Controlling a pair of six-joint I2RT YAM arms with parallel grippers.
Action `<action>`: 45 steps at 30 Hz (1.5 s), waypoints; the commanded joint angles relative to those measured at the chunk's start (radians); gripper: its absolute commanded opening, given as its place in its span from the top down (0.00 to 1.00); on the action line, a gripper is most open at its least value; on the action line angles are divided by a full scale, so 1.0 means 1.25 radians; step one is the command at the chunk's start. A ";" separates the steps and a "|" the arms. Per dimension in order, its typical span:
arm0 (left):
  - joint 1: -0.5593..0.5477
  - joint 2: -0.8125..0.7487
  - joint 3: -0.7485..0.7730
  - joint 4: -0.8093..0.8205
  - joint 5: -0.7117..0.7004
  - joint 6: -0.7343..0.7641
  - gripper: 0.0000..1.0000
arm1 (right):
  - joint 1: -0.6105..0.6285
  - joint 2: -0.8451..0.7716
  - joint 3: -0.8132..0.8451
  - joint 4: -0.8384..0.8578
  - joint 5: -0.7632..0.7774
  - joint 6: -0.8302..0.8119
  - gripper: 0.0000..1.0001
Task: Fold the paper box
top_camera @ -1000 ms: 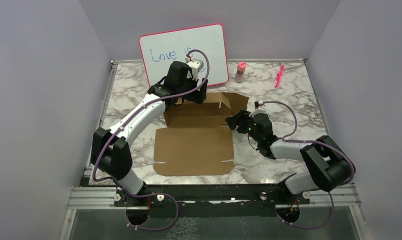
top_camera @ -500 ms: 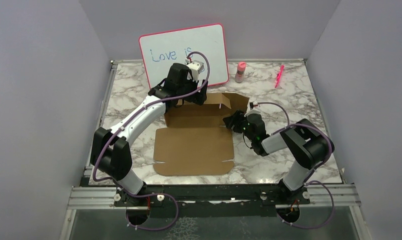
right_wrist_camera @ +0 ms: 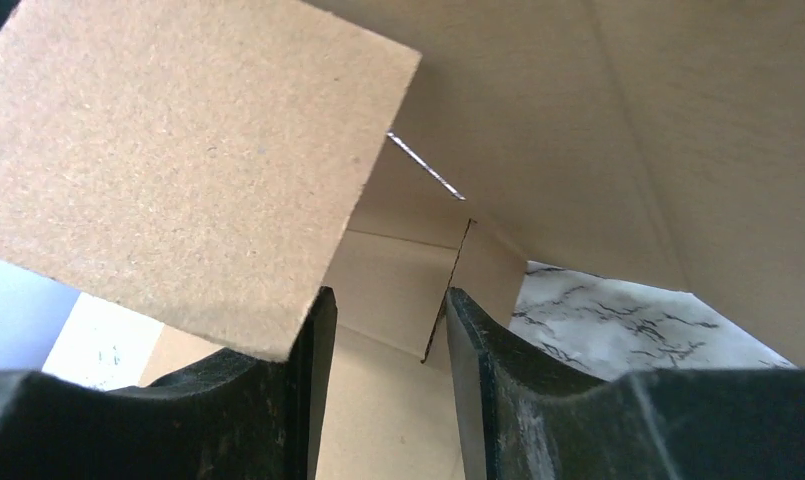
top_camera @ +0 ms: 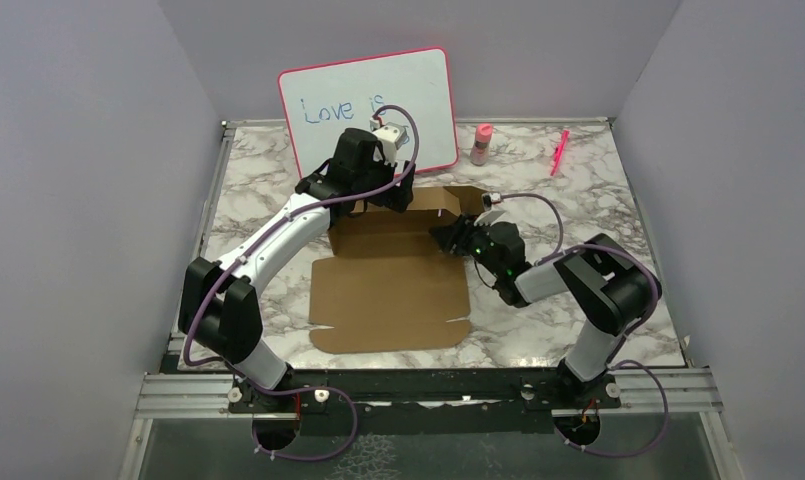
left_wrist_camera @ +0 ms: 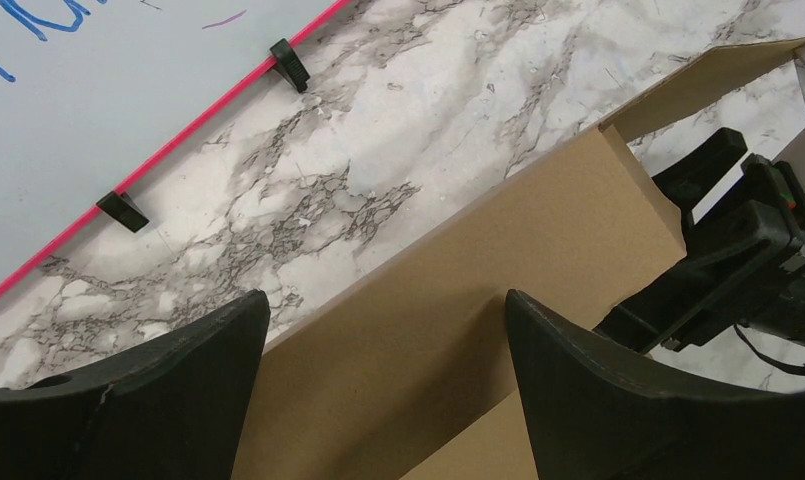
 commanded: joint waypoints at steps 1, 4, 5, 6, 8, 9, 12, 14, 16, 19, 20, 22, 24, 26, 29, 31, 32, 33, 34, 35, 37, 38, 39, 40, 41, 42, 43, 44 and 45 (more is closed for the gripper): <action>0.001 -0.023 -0.014 -0.022 0.015 0.008 0.13 | 0.020 0.041 0.025 0.067 -0.052 -0.040 0.51; 0.003 -0.027 -0.017 -0.019 0.014 0.008 0.13 | 0.031 0.065 0.032 0.090 -0.070 -0.059 0.52; 0.003 -0.028 -0.017 -0.019 0.012 0.009 0.12 | 0.031 0.066 0.033 0.093 -0.075 -0.065 0.52; 0.004 -0.030 -0.018 -0.019 0.009 0.010 0.12 | 0.032 0.065 0.031 0.096 -0.076 -0.070 0.52; 0.005 -0.035 -0.019 -0.018 0.001 0.013 0.12 | 0.031 0.048 0.025 0.091 -0.071 -0.093 0.51; 0.007 -0.037 -0.020 -0.018 -0.004 0.015 0.13 | 0.031 0.035 0.025 0.078 -0.071 -0.110 0.51; 0.011 -0.047 -0.024 -0.018 -0.012 0.016 0.12 | 0.031 -0.004 0.026 0.027 -0.070 -0.168 0.50; 0.016 -0.054 -0.026 -0.017 -0.012 0.016 0.12 | 0.031 -0.029 0.019 0.003 -0.057 -0.194 0.49; 0.020 -0.060 -0.030 -0.016 -0.013 0.016 0.12 | 0.031 -0.057 0.004 -0.010 -0.045 -0.210 0.48; 0.024 -0.070 -0.034 -0.013 -0.015 0.017 0.12 | 0.031 -0.103 -0.015 -0.040 -0.045 -0.250 0.45; 0.025 -0.073 -0.034 -0.012 -0.015 0.018 0.12 | 0.032 -0.121 -0.018 -0.057 -0.051 -0.268 0.44; 0.028 -0.079 -0.034 -0.012 -0.014 0.018 0.12 | 0.031 -0.162 -0.023 -0.109 -0.066 -0.299 0.41; 0.031 -0.089 -0.035 -0.012 -0.016 0.018 0.12 | 0.031 -0.209 -0.028 -0.166 -0.072 -0.320 0.39; 0.032 -0.103 -0.036 -0.011 -0.024 0.021 0.12 | 0.031 -0.262 -0.034 -0.222 -0.046 -0.336 0.37; 0.034 -0.129 -0.039 -0.011 -0.035 0.027 0.12 | 0.031 -0.347 -0.033 -0.309 0.024 -0.357 0.35; 0.033 -0.149 -0.040 -0.012 -0.040 0.028 0.12 | 0.030 -0.387 -0.026 -0.369 0.074 -0.380 0.35; 0.033 -0.159 -0.040 -0.012 -0.044 0.028 0.12 | 0.029 -0.404 -0.018 -0.391 0.097 -0.394 0.35; 0.033 -0.170 -0.041 -0.011 -0.047 0.025 0.12 | 0.025 -0.416 -0.013 -0.407 0.112 -0.410 0.35; 0.033 -0.181 -0.042 -0.012 -0.049 0.021 0.12 | 0.020 -0.426 -0.003 -0.426 0.124 -0.425 0.35; 0.032 -0.192 -0.043 -0.012 -0.052 0.012 0.12 | 0.012 -0.433 0.010 -0.447 0.134 -0.435 0.34; 0.029 -0.213 -0.044 -0.010 -0.055 -0.027 0.12 | -0.016 -0.443 0.034 -0.479 0.119 -0.442 0.33; 0.024 -0.223 -0.046 -0.010 -0.055 -0.047 0.12 | -0.036 -0.443 0.048 -0.493 0.103 -0.439 0.33; 0.017 -0.232 -0.051 -0.010 -0.056 -0.066 0.12 | -0.052 -0.440 0.061 -0.504 0.092 -0.434 0.33; 0.009 -0.241 -0.058 -0.009 -0.061 -0.082 0.12 | -0.068 -0.436 0.070 -0.509 0.083 -0.431 0.33; -0.005 -0.252 -0.067 -0.006 -0.070 -0.099 0.12 | -0.081 -0.434 0.076 -0.510 0.075 -0.431 0.33; -0.017 -0.263 -0.080 -0.004 -0.082 -0.110 0.12 | -0.089 -0.433 0.080 -0.507 0.070 -0.431 0.33; -0.028 -0.274 -0.093 -0.001 -0.094 -0.122 0.12 | -0.098 -0.432 0.080 -0.501 0.060 -0.431 0.33; -0.041 -0.288 -0.111 0.005 -0.124 -0.135 0.12 | -0.109 -0.432 0.080 -0.490 0.050 -0.431 0.33; -0.053 -0.300 -0.131 0.013 -0.141 -0.145 0.12 | -0.123 -0.431 0.080 -0.481 0.034 -0.429 0.33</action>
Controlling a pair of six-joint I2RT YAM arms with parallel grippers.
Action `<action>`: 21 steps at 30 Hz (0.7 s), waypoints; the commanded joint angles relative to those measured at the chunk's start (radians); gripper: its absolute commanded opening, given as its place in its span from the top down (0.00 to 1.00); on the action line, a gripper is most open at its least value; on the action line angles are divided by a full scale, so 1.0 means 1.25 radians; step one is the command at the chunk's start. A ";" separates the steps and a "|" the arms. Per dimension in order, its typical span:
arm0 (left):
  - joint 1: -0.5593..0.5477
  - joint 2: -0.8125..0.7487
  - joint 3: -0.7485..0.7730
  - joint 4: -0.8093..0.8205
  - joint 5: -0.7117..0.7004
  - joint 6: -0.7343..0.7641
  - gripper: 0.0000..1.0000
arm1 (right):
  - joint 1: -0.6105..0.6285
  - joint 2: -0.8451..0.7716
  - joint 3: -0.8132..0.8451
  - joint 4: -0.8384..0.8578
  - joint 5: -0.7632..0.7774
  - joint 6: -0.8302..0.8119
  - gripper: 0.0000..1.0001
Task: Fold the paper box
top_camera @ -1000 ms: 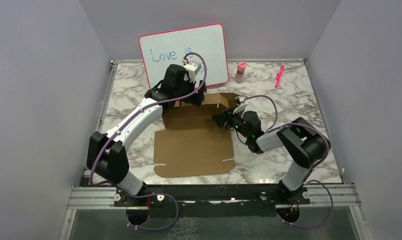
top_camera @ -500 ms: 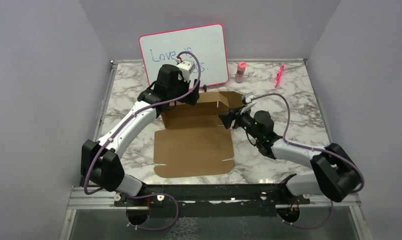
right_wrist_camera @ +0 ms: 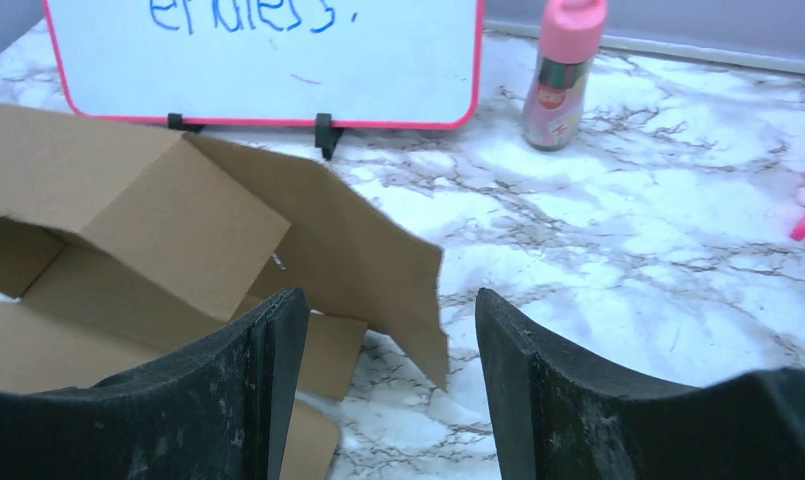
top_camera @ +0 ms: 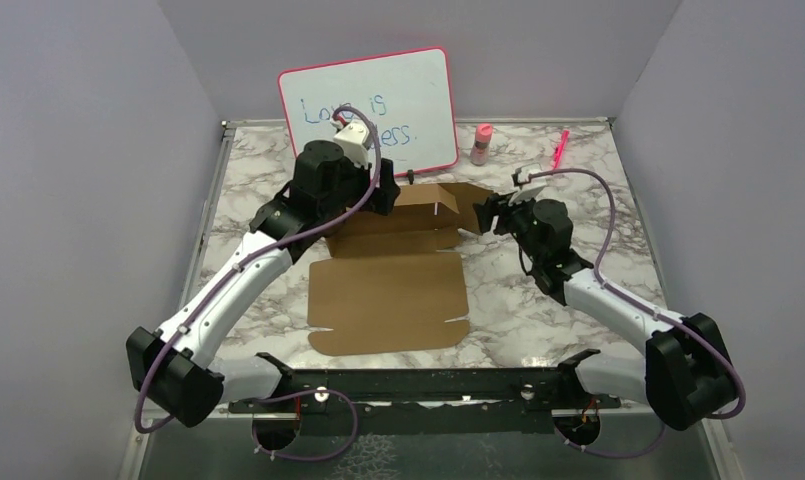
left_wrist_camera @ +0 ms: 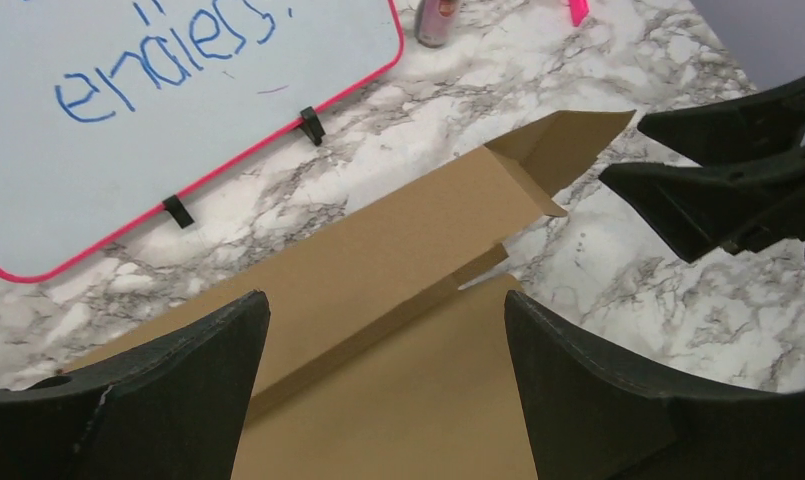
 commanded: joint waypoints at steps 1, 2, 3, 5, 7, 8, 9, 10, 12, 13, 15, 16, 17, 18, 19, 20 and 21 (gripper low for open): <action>-0.058 -0.058 -0.080 0.029 -0.092 -0.086 0.12 | -0.052 0.002 0.019 0.000 -0.065 -0.007 0.33; -0.071 -0.067 -0.099 0.042 -0.097 -0.096 0.12 | -0.071 0.007 0.019 0.010 -0.096 -0.003 0.33; -0.085 -0.075 -0.117 0.054 -0.105 -0.106 0.12 | -0.088 0.014 0.021 0.019 -0.134 0.001 0.33; -0.121 -0.084 -0.150 0.078 -0.129 -0.120 0.12 | -0.109 0.033 0.023 0.043 -0.200 0.002 0.35; -0.161 -0.089 -0.179 0.099 -0.163 -0.125 0.12 | -0.115 0.054 0.028 0.065 -0.254 -0.009 0.38; -0.180 -0.090 -0.190 0.112 -0.182 -0.128 0.12 | -0.116 0.066 0.031 0.073 -0.266 -0.011 0.39; -0.201 -0.090 -0.205 0.126 -0.199 -0.131 0.12 | -0.117 0.080 0.031 0.090 -0.275 -0.015 0.41; -0.222 -0.091 -0.222 0.148 -0.214 -0.133 0.13 | -0.120 0.093 0.028 0.109 -0.282 -0.019 0.42; -0.258 -0.093 -0.259 0.196 -0.242 -0.136 0.13 | -0.129 0.116 0.023 0.148 -0.304 -0.031 0.44; -0.273 -0.092 -0.277 0.222 -0.258 -0.135 0.13 | -0.131 0.127 0.022 0.160 -0.312 -0.038 0.44; -0.301 -0.089 -0.316 0.274 -0.284 -0.130 0.12 | -0.134 0.147 0.026 0.167 -0.322 -0.056 0.46; -0.312 -0.087 -0.336 0.304 -0.299 -0.126 0.12 | -0.133 0.155 0.026 0.172 -0.328 -0.061 0.47; -0.321 -0.084 -0.359 0.342 -0.309 -0.120 0.13 | -0.134 0.162 0.023 0.178 -0.331 -0.062 0.49; -0.329 -0.079 -0.380 0.379 -0.320 -0.116 0.13 | -0.134 0.168 0.020 0.185 -0.334 -0.062 0.51; -0.335 -0.072 -0.400 0.410 -0.329 -0.112 0.13 | -0.134 0.172 0.018 0.191 -0.339 -0.062 0.53; -0.340 -0.058 -0.417 0.445 -0.338 -0.104 0.12 | -0.134 0.177 0.017 0.192 -0.342 -0.062 0.55; -0.345 -0.045 -0.433 0.477 -0.348 -0.098 0.12 | -0.134 0.180 0.014 0.192 -0.343 -0.062 0.59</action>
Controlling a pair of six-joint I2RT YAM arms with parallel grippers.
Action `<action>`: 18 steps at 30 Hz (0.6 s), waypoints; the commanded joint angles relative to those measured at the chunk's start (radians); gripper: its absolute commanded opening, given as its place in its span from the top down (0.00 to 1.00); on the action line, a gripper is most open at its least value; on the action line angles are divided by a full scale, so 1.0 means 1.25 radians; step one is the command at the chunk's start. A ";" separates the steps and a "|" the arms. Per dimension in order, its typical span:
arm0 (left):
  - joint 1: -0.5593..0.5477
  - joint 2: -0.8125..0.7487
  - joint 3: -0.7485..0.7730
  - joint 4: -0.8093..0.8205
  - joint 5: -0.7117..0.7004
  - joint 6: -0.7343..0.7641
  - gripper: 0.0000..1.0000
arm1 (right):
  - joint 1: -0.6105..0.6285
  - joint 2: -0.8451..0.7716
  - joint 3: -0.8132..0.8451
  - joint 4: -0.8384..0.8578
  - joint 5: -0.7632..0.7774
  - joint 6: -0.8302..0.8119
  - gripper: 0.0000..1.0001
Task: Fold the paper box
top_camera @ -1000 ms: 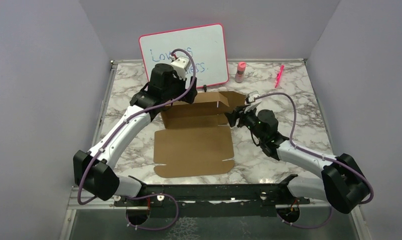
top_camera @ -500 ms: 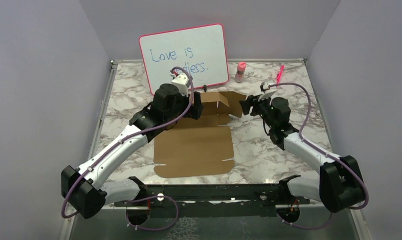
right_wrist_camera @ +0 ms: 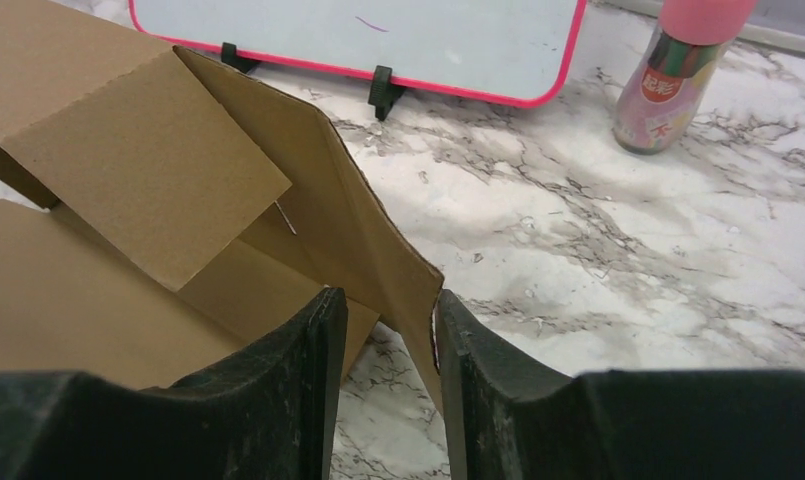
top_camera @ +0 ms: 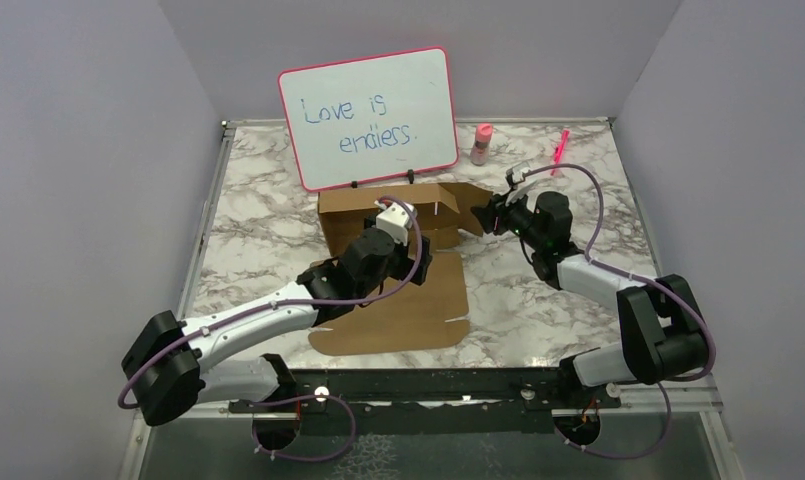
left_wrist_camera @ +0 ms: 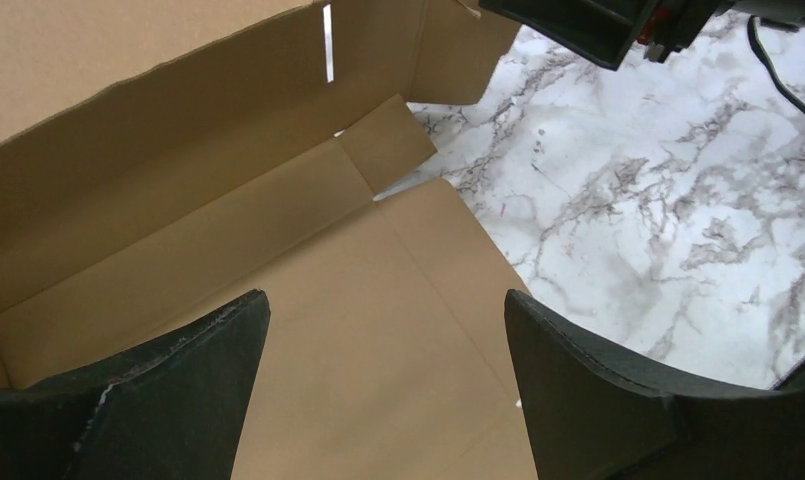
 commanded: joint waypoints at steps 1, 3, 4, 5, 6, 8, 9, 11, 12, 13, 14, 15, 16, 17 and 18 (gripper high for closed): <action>-0.025 0.044 -0.073 0.211 -0.086 0.023 0.12 | -0.006 0.016 0.008 0.062 -0.044 -0.017 0.63; -0.029 0.080 -0.076 0.234 -0.094 0.030 0.13 | -0.006 0.015 0.002 0.064 -0.046 -0.046 0.72; -0.032 0.099 -0.077 0.250 -0.100 0.039 0.12 | -0.007 0.011 -0.003 0.067 -0.050 -0.053 0.77; -0.034 0.118 -0.080 0.273 -0.110 0.050 0.12 | -0.007 0.007 -0.009 0.073 -0.055 -0.059 0.80; -0.036 0.139 -0.085 0.296 -0.117 0.061 0.12 | -0.006 0.002 -0.015 0.080 -0.060 -0.066 0.83; -0.037 0.176 -0.085 0.330 -0.127 0.077 0.11 | -0.006 -0.005 -0.020 0.082 -0.063 -0.076 0.88; -0.037 0.193 -0.085 0.349 -0.133 0.083 0.11 | -0.006 -0.009 -0.022 0.080 -0.061 -0.081 0.91; -0.042 0.224 -0.094 0.397 -0.148 0.095 0.11 | -0.006 -0.015 -0.032 0.091 -0.060 -0.087 0.94; -0.044 0.239 -0.103 0.429 -0.159 0.101 0.10 | -0.007 -0.018 -0.038 0.101 -0.061 -0.087 0.95; -0.045 0.254 -0.109 0.463 -0.168 0.107 0.10 | -0.006 -0.021 -0.043 0.106 -0.064 -0.088 0.95; -0.049 0.268 -0.115 0.493 -0.176 0.115 0.10 | -0.006 -0.023 -0.045 0.108 -0.068 -0.089 0.96; -0.053 0.284 -0.119 0.524 -0.186 0.124 0.10 | -0.006 -0.025 -0.046 0.110 -0.072 -0.091 0.96; -0.057 0.301 -0.125 0.553 -0.196 0.134 0.10 | -0.007 -0.026 -0.048 0.112 -0.076 -0.092 0.96; -0.064 0.318 -0.130 0.588 -0.205 0.147 0.10 | -0.006 -0.027 -0.051 0.116 -0.080 -0.093 0.96; -0.070 0.339 -0.134 0.623 -0.221 0.163 0.09 | -0.006 -0.026 -0.054 0.121 -0.080 -0.094 0.96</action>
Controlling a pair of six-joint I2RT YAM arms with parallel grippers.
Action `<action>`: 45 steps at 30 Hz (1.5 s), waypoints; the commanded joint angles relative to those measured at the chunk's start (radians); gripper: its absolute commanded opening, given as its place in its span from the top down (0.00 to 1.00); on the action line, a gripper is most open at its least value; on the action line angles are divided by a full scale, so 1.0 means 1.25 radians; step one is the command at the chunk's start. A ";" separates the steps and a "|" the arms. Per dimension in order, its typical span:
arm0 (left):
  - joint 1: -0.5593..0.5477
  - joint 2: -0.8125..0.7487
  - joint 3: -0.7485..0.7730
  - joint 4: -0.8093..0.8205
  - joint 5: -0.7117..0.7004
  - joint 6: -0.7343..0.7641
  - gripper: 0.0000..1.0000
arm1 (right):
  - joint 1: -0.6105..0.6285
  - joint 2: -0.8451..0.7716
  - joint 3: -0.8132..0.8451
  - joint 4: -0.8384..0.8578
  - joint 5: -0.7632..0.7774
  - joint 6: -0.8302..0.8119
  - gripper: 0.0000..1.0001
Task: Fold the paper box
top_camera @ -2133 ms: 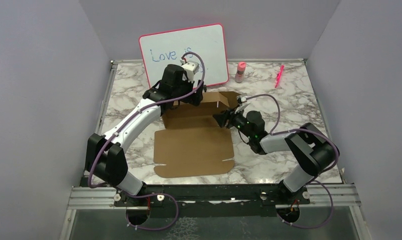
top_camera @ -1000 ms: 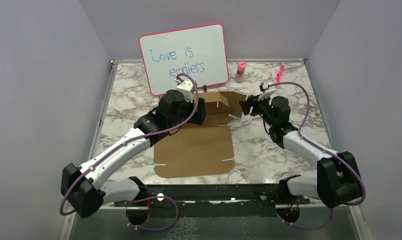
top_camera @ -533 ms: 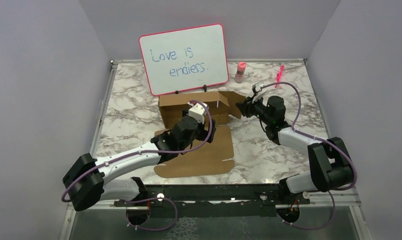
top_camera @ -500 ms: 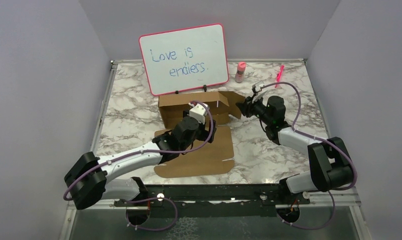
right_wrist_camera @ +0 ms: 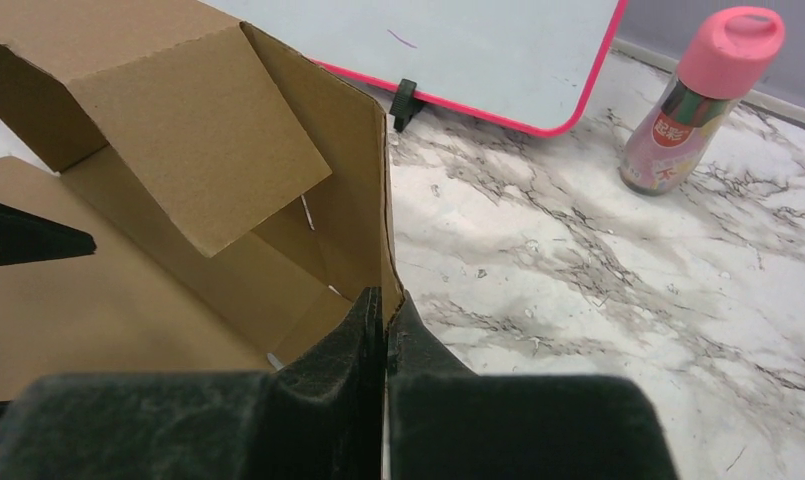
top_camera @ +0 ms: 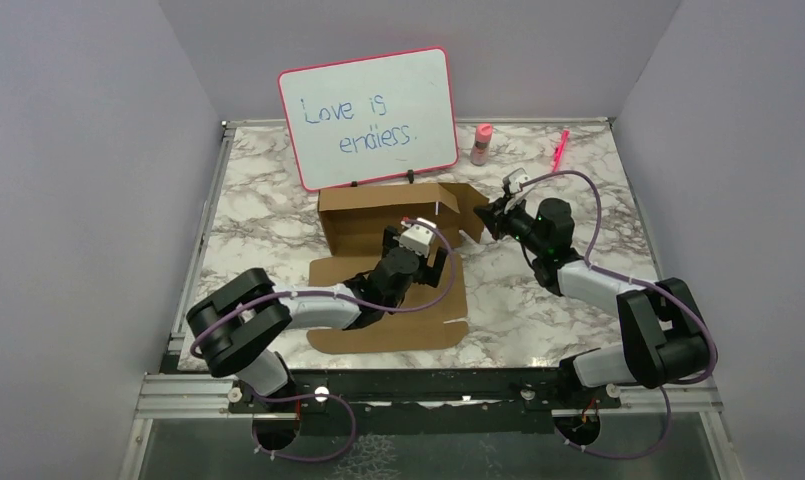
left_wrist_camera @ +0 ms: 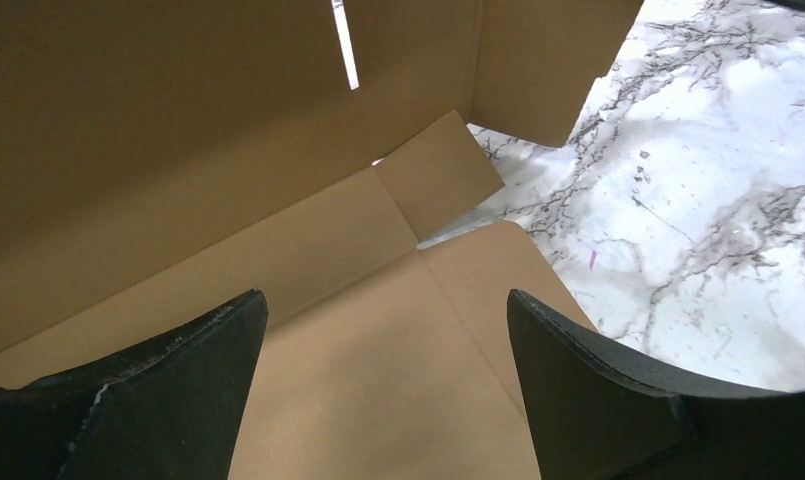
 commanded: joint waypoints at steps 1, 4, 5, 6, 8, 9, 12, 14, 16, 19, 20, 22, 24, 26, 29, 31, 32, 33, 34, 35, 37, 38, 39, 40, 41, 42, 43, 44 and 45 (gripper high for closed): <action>-0.030 0.080 -0.026 0.231 -0.089 0.082 0.09 | -0.006 -0.021 -0.019 0.061 -0.031 -0.020 0.96; -0.046 0.145 -0.022 0.319 -0.127 0.133 0.08 | -0.007 -0.023 -0.026 0.068 -0.037 -0.023 0.96; -0.050 0.167 -0.016 0.340 -0.140 0.142 0.07 | -0.006 -0.024 -0.027 0.070 -0.040 -0.024 0.96; -0.053 0.187 -0.007 0.356 -0.150 0.148 0.07 | -0.005 -0.025 -0.030 0.074 -0.041 -0.026 0.96; -0.057 0.228 0.009 0.391 -0.158 0.163 0.07 | -0.005 -0.025 -0.032 0.077 -0.041 -0.029 0.96; -0.059 0.249 0.015 0.420 -0.167 0.182 0.07 | -0.006 -0.026 -0.032 0.077 -0.041 -0.029 0.96; -0.064 0.315 0.033 0.497 -0.194 0.232 0.06 | -0.005 -0.027 -0.036 0.082 -0.046 -0.030 0.96; -0.065 0.351 0.052 0.533 -0.213 0.263 0.05 | -0.005 -0.029 -0.038 0.082 -0.048 -0.030 0.96; -0.065 0.385 0.071 0.563 -0.217 0.291 0.04 | -0.005 -0.028 -0.038 0.081 -0.053 -0.030 0.96; -0.065 0.426 0.098 0.580 -0.213 0.321 0.04 | -0.005 -0.027 -0.038 0.082 -0.054 -0.030 0.96; -0.065 0.441 0.106 0.582 -0.210 0.328 0.03 | -0.005 -0.029 -0.038 0.082 -0.055 -0.030 0.96; -0.065 0.462 0.121 0.581 -0.201 0.336 0.03 | -0.005 -0.030 -0.038 0.081 -0.057 -0.029 0.96; -0.065 0.475 0.133 0.575 -0.187 0.336 0.02 | -0.005 -0.030 -0.038 0.080 -0.059 -0.028 0.96; -0.065 0.490 0.151 0.555 -0.193 0.332 0.02 | -0.005 -0.029 -0.037 0.079 -0.062 -0.028 0.96; -0.065 0.518 0.182 0.534 -0.218 0.345 0.01 | -0.005 -0.032 -0.037 0.078 -0.065 -0.028 0.96; -0.064 0.532 0.199 0.531 -0.228 0.355 0.01 | -0.005 -0.034 -0.035 0.075 -0.066 -0.028 0.96; -0.063 0.536 0.207 0.525 -0.236 0.357 0.01 | -0.005 -0.035 -0.035 0.075 -0.069 -0.027 0.96; -0.062 0.538 0.214 0.519 -0.241 0.357 0.01 | -0.005 -0.035 -0.036 0.076 -0.071 -0.025 0.96; -0.061 0.538 0.219 0.514 -0.243 0.355 0.01 | -0.005 -0.034 -0.036 0.077 -0.073 -0.025 0.96; -0.058 0.539 0.222 0.508 -0.248 0.352 0.01 | -0.005 -0.036 -0.037 0.077 -0.072 -0.025 0.96; -0.051 0.543 0.231 0.494 -0.263 0.344 0.02 | -0.005 -0.037 -0.037 0.077 -0.072 -0.025 0.96; -0.048 0.543 0.232 0.491 -0.273 0.341 0.02 | -0.005 -0.038 -0.037 0.076 -0.072 -0.026 0.96; -0.045 0.542 0.230 0.491 -0.284 0.338 0.03 | -0.005 -0.040 -0.037 0.076 -0.072 -0.026 0.96; -0.042 0.538 0.225 0.491 -0.289 0.333 0.04 | -0.005 -0.041 -0.037 0.074 -0.072 -0.026 0.96; -0.040 0.532 0.217 0.490 -0.289 0.325 0.06 | -0.005 -0.042 -0.037 0.075 -0.072 -0.026 0.96; -0.038 0.523 0.209 0.491 -0.287 0.314 0.08 | -0.005 -0.042 -0.037 0.075 -0.072 -0.026 0.96; -0.037 0.514 0.200 0.492 -0.281 0.301 0.10 | -0.005 -0.042 -0.037 0.075 -0.071 -0.027 0.96; -0.037 0.504 0.192 0.493 -0.279 0.284 0.12 | -0.005 -0.042 -0.037 0.075 -0.071 -0.027 0.96; -0.035 0.497 0.187 0.493 -0.277 0.275 0.13 | -0.005 -0.041 -0.037 0.074 -0.071 -0.027 0.96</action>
